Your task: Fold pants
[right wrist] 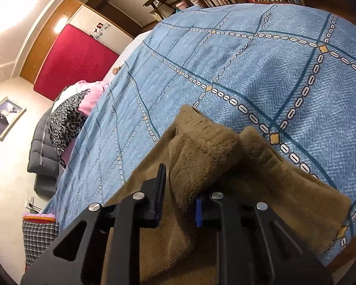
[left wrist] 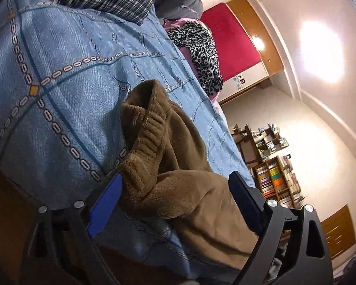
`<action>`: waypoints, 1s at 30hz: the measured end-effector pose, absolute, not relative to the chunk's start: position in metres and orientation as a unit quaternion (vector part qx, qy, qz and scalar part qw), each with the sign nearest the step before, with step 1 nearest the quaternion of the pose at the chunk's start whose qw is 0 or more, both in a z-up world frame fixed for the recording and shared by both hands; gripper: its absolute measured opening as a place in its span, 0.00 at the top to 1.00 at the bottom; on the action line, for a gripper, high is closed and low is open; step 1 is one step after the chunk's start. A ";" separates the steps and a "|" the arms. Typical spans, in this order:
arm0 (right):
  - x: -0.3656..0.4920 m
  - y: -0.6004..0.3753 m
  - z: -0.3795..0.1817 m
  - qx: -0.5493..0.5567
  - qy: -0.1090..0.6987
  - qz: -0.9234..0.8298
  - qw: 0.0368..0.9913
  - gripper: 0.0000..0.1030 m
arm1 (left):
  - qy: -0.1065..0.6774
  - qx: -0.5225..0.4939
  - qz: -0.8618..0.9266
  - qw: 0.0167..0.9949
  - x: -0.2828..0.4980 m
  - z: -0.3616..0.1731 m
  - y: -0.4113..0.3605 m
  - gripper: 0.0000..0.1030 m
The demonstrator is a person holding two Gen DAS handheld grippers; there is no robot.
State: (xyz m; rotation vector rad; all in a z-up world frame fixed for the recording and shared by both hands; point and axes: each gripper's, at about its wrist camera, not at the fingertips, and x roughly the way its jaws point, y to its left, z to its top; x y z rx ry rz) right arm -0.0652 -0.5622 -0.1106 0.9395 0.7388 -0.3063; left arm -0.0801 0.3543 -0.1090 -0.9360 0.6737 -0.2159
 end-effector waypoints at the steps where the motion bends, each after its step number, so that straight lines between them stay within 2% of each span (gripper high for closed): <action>1: -0.062 -0.562 -0.115 0.444 0.350 -0.147 0.812 0.77 | 0.320 -0.444 -0.101 0.830 -0.080 -0.109 0.354 0.13; 7: -0.061 -0.562 -0.128 0.452 0.357 -0.152 0.803 0.76 | 0.342 -0.456 -0.078 0.818 -0.095 -0.109 0.360 0.13; 12: -0.057 -0.558 -0.127 0.452 0.358 -0.148 0.804 0.60 | 0.351 -0.468 -0.083 0.807 -0.094 -0.115 0.349 0.13; 17: -0.050 -0.560 -0.131 0.448 0.359 -0.155 0.804 0.60 | 0.372 -0.491 -0.077 0.784 -0.070 -0.132 0.332 0.15; 18: -0.048 -0.560 -0.131 0.442 0.361 -0.158 0.806 0.66 | 0.371 -0.495 -0.068 0.783 -0.066 -0.134 0.332 0.18; 19: -0.048 -0.559 -0.130 0.438 0.362 -0.161 0.807 0.73 | 0.368 -0.501 -0.059 0.781 -0.062 -0.134 0.333 0.33; 20: -0.048 -0.559 -0.128 0.432 0.362 -0.160 0.811 0.84 | 0.365 -0.504 -0.054 0.781 -0.059 -0.134 0.335 0.57; 21: -0.050 -0.560 -0.126 0.430 0.359 -0.158 0.813 0.91 | 0.368 -0.506 -0.051 0.779 -0.055 -0.133 0.337 0.68; 22: -0.052 -0.561 -0.123 0.428 0.357 -0.159 0.815 0.92 | 0.373 -0.504 -0.046 0.778 -0.049 -0.129 0.338 0.75; 25: -0.057 -0.564 -0.108 0.431 0.341 -0.155 0.821 0.94 | 0.364 -0.478 -0.047 0.798 -0.037 -0.103 0.335 0.81; 30: -0.051 -0.560 -0.077 0.415 0.317 -0.145 0.840 0.94 | 0.338 -0.415 -0.083 0.841 0.004 -0.035 0.314 0.83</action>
